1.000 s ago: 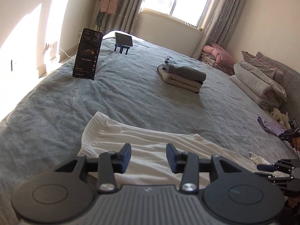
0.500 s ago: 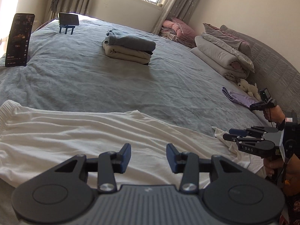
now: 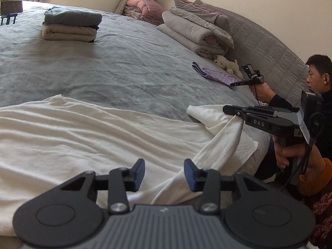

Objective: Fold clothes

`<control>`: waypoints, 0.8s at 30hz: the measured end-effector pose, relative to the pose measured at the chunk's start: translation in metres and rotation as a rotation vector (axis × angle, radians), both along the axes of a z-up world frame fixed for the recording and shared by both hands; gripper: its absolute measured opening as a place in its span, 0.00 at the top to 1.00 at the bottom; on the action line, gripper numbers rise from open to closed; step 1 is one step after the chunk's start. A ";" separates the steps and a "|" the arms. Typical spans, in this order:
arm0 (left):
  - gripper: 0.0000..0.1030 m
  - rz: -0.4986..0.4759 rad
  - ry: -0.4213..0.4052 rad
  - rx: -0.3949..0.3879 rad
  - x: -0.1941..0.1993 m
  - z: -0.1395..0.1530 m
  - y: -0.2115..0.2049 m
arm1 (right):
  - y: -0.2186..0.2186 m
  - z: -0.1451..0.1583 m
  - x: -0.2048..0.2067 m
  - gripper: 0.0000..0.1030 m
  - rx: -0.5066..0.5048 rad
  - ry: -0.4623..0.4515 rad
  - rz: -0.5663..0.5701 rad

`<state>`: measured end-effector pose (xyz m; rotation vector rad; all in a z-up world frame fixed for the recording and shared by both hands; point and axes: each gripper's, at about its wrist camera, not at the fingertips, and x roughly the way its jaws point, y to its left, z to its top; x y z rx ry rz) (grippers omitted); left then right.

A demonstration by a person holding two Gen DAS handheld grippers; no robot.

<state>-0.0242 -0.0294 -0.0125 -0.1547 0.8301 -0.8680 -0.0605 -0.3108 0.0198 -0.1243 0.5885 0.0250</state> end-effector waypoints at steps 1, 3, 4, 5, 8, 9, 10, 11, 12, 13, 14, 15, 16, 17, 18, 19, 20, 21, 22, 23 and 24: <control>0.59 -0.018 0.000 -0.003 -0.001 -0.001 -0.005 | -0.005 0.003 -0.007 0.98 0.001 -0.010 -0.017; 0.59 -0.049 -0.001 -0.004 -0.002 -0.002 -0.015 | -0.013 0.003 -0.019 0.98 0.014 -0.009 -0.043; 0.59 -0.061 -0.003 -0.003 -0.003 -0.003 -0.019 | -0.016 0.002 -0.025 0.98 0.022 -0.006 -0.057; 0.59 -0.072 -0.005 -0.002 -0.004 -0.003 -0.024 | -0.019 0.000 -0.031 0.98 0.039 0.003 -0.070; 0.58 -0.102 -0.007 -0.005 -0.005 -0.003 -0.033 | -0.027 -0.007 -0.048 0.98 0.090 0.031 -0.109; 0.58 -0.118 -0.009 -0.005 -0.006 -0.002 -0.036 | -0.029 -0.009 -0.052 0.98 0.108 0.041 -0.120; 0.58 -0.131 -0.012 -0.002 -0.007 -0.002 -0.038 | -0.030 -0.014 -0.057 0.98 0.124 0.057 -0.130; 0.58 -0.147 -0.014 0.003 -0.008 -0.001 -0.041 | -0.031 -0.018 -0.061 0.98 0.141 0.072 -0.140; 0.58 -0.159 -0.016 0.008 -0.009 -0.001 -0.043 | -0.032 -0.021 -0.064 0.98 0.154 0.090 -0.145; 0.58 -0.168 -0.017 0.014 -0.010 -0.001 -0.045 | -0.032 -0.025 -0.067 0.98 0.168 0.109 -0.150; 0.57 -0.176 -0.017 0.021 -0.010 -0.001 -0.047 | -0.033 -0.030 -0.068 0.98 0.186 0.138 -0.152; 0.57 -0.180 -0.017 0.026 -0.009 0.000 -0.049 | -0.035 -0.034 -0.070 0.98 0.195 0.166 -0.152; 0.57 -0.182 -0.017 0.035 -0.008 0.000 -0.051 | -0.035 -0.035 -0.071 0.98 0.192 0.173 -0.154; 0.57 -0.184 -0.017 0.044 -0.006 0.001 -0.053 | -0.035 -0.035 -0.072 0.98 0.189 0.180 -0.155; 0.57 -0.185 -0.018 0.054 -0.005 0.001 -0.055 | -0.035 -0.036 -0.072 0.92 0.187 0.187 -0.156; 0.57 -0.184 -0.019 0.064 -0.003 0.002 -0.056 | -0.035 -0.036 -0.073 0.86 0.184 0.194 -0.158; 0.57 -0.185 -0.021 0.072 -0.002 0.003 -0.057 | -0.036 -0.033 -0.073 0.86 0.186 0.184 -0.159; 0.57 -0.186 -0.027 0.078 0.000 0.004 -0.059 | -0.037 -0.029 -0.072 0.86 0.195 0.173 -0.155; 0.57 -0.188 -0.035 0.085 0.002 0.006 -0.060 | -0.038 -0.025 -0.071 0.86 0.203 0.161 -0.151; 0.57 -0.191 -0.042 0.090 0.004 0.007 -0.062 | -0.039 -0.021 -0.070 0.85 0.210 0.150 -0.140; 0.57 -0.194 -0.050 0.094 0.007 0.009 -0.064 | -0.039 -0.018 -0.068 0.84 0.217 0.139 -0.130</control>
